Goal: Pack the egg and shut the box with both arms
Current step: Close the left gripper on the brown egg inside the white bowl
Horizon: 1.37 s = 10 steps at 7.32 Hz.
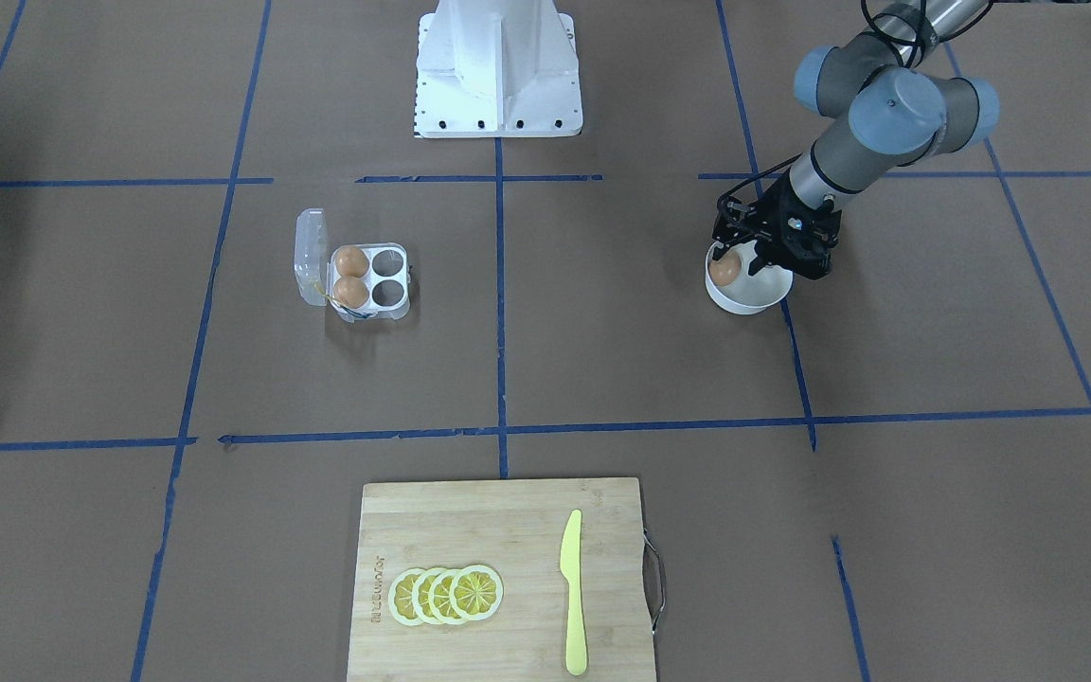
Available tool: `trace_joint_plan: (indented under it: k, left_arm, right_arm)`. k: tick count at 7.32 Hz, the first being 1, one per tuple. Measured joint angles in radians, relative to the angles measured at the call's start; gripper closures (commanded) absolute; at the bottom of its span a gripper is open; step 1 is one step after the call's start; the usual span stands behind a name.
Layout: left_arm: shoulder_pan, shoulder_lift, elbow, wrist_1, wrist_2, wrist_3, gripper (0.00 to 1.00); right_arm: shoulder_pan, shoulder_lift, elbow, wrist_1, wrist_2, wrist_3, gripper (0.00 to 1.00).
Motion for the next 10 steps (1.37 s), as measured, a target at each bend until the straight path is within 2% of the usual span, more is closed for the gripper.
trace_joint_plan:
  k: [10]
  left_arm:
    - [0.007, 0.000, 0.024, 0.000, 0.028, 0.013, 0.39]
  right_arm:
    - [-0.004, 0.000, -0.010, 0.000, 0.000, 0.000, 0.00]
